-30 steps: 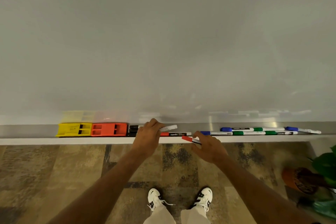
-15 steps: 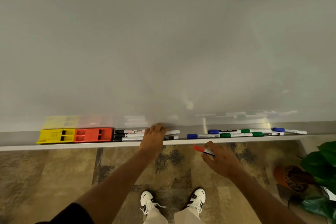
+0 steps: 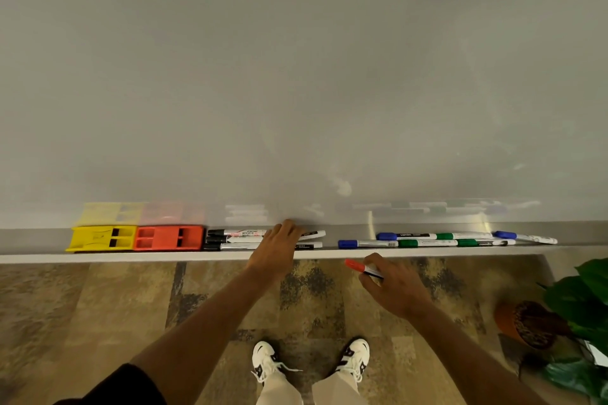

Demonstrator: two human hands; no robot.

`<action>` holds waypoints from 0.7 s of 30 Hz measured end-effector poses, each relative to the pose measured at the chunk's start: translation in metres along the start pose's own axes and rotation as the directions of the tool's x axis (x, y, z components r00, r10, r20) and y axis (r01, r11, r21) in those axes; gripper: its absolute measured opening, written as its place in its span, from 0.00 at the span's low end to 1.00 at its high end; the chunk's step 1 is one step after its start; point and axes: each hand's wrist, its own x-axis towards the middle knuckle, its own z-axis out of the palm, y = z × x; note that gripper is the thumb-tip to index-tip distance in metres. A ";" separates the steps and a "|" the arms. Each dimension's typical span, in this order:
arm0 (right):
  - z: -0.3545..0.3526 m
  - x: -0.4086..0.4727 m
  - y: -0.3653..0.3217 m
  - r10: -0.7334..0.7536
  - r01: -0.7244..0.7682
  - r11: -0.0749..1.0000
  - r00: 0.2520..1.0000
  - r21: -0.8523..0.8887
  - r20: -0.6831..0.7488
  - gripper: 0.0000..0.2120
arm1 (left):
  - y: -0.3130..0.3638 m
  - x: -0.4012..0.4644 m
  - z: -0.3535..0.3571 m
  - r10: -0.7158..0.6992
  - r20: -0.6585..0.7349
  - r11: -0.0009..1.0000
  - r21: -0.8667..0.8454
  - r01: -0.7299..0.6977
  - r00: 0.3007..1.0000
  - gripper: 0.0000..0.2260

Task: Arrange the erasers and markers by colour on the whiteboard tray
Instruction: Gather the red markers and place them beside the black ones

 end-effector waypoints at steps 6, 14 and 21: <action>0.004 -0.005 0.003 0.015 -0.015 1.000 1.000 0.014 -0.025 0.12 | -0.010 0.002 0.003 -0.026 0.009 0.999 -0.037 0.026 1.000 0.27; 0.002 0.005 -0.009 0.069 -0.066 0.995 0.997 0.077 -0.046 0.07 | -0.016 0.007 0.000 -0.021 -0.003 0.998 -0.054 0.020 1.000 0.23; 0.004 0.024 -0.028 -0.063 0.064 0.998 0.987 0.008 -0.146 0.06 | -0.019 0.005 -0.004 -0.019 0.026 0.997 -0.080 0.021 0.999 0.23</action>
